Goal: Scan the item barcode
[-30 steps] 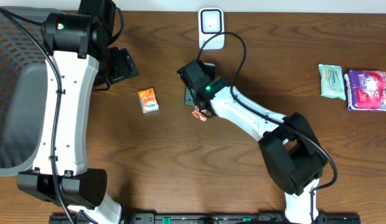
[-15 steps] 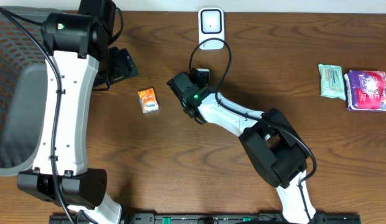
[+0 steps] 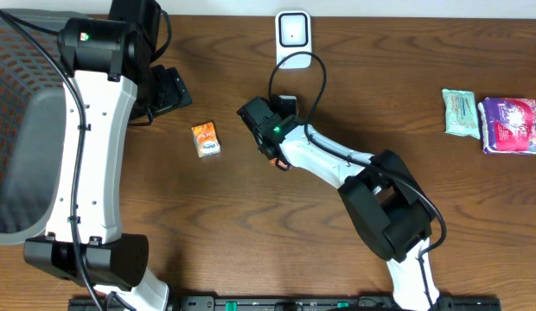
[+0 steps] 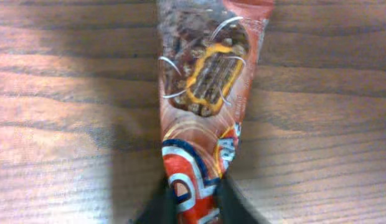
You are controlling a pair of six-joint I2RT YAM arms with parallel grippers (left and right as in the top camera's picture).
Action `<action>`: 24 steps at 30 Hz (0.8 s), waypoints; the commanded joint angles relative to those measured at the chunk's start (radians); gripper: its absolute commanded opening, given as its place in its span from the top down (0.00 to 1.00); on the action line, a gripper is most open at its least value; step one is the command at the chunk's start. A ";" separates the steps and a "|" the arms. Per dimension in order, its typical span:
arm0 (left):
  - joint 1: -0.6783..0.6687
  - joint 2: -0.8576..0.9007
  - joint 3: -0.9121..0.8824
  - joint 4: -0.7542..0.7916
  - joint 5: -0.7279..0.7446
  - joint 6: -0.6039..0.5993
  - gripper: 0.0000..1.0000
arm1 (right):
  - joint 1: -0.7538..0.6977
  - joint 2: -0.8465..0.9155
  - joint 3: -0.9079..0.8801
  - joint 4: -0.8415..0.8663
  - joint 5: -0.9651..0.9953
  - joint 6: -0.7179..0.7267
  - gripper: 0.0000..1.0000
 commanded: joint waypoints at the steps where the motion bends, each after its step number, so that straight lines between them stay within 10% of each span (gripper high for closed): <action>1: 0.000 -0.002 0.004 -0.053 -0.006 -0.001 0.02 | -0.016 -0.034 -0.012 -0.013 -0.006 0.001 0.92; 9: 0.000 -0.002 0.004 -0.053 -0.006 -0.001 0.02 | -0.016 -0.090 -0.011 -0.073 0.001 0.002 0.38; 24: 0.000 -0.002 0.004 -0.053 -0.006 -0.001 0.02 | 0.058 -0.103 -0.012 0.056 0.060 0.001 0.49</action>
